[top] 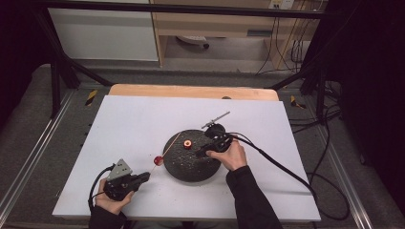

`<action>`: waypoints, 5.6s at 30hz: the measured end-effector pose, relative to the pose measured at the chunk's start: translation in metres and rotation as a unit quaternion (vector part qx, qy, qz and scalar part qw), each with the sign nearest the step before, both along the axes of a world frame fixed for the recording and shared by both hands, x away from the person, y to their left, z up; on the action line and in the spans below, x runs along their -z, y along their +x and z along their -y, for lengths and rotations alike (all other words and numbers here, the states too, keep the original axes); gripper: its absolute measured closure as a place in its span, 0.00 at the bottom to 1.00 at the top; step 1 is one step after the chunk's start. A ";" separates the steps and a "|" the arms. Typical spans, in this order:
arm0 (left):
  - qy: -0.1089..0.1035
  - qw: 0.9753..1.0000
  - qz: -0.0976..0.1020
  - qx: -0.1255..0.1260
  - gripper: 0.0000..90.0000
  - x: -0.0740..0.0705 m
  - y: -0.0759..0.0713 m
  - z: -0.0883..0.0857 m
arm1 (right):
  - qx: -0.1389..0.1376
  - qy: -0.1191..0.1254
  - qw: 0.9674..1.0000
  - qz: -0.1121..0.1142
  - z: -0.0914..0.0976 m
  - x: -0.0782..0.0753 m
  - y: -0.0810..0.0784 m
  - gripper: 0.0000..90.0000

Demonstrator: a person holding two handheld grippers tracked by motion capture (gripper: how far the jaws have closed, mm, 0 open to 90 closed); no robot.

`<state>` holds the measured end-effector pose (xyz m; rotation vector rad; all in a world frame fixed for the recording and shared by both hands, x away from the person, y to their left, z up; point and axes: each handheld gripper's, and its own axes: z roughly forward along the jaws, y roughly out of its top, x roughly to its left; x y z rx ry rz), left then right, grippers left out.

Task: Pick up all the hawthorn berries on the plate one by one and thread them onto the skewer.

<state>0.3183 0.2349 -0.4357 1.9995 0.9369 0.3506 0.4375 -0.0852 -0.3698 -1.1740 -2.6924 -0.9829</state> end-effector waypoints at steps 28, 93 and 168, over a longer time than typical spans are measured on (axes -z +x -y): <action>-0.014 1.000 0.009 -0.007 0.98 -0.001 -0.003 0.006 | 0.141 0.222 0.962 0.078 0.050 0.031 -0.024 0.68; -0.052 0.998 0.027 0.031 0.98 -0.018 0.000 0.090 | 0.274 0.438 0.836 0.186 0.077 0.024 -0.016 0.68; -0.072 0.997 0.034 0.022 0.98 -0.036 0.036 0.133 | 0.215 0.406 0.873 0.166 0.065 0.035 -0.039 0.63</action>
